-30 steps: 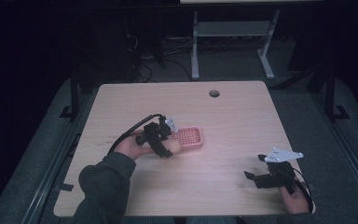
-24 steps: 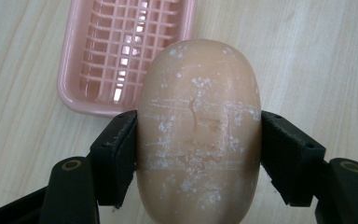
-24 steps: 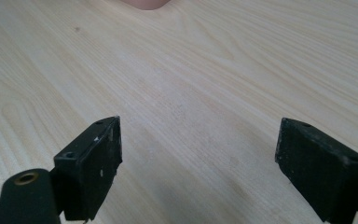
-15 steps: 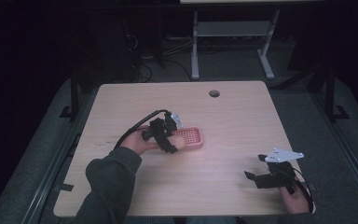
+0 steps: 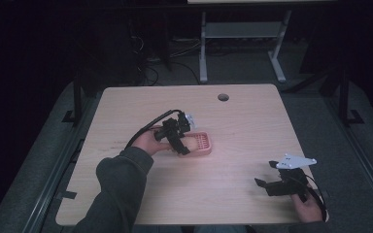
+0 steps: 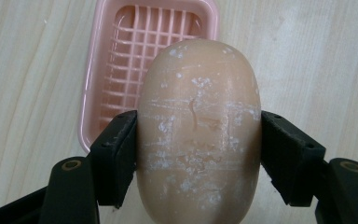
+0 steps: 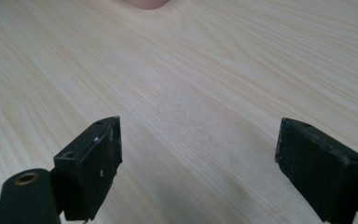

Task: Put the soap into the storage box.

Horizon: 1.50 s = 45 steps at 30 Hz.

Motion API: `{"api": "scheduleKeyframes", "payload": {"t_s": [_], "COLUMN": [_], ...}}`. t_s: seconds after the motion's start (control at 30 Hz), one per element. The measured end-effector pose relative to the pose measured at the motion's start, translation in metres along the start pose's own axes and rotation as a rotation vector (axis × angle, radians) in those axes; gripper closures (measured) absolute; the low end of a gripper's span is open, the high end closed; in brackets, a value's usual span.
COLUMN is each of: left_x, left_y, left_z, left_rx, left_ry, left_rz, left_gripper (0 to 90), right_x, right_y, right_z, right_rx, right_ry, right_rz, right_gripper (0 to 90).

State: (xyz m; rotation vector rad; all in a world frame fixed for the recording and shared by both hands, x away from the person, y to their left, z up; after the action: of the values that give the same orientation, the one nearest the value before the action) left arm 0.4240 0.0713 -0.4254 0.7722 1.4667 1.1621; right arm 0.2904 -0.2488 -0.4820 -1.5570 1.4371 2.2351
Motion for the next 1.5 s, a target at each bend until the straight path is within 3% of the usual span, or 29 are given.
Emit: {"api": "scheduleKeyframes", "payload": {"t_s": [0.43, 0.97, 1.5], "left_x": [-0.002, -0.014, -0.026], "left_y": [-0.012, -0.021, -0.029], "left_z": [0.011, 0.018, 0.026], "left_rx": [0.024, 0.022, 0.028], "left_ry": [0.032, 0.005, 0.005], "left_rz": [0.0, 0.018, 0.017], "left_gripper": [32.2, 32.2, 32.2], "right_x": [0.0, 0.001, 0.001], "right_y": [0.0, 0.0, 0.001], "right_z": [0.0, 0.0, -0.001], "right_rx": [0.0, -0.003, -0.003], "right_ry": [-0.001, -0.01, -0.009], "right_rz": [0.0, -0.003, -0.005], "right_gripper": [14.1, 14.1, 14.1]}}
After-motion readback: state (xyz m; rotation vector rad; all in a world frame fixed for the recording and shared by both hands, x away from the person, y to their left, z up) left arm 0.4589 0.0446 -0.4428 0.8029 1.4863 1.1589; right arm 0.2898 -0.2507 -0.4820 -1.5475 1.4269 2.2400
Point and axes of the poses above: each handheld gripper's, and its own axes: y roughly backward along the jaws, x roughly out of its underside, z roughly to its left, the point moved 4 cm from there along -y, roughly forward along the jaws, and after that the axes turned 3 degrees about -x, right-handed, at the moved point
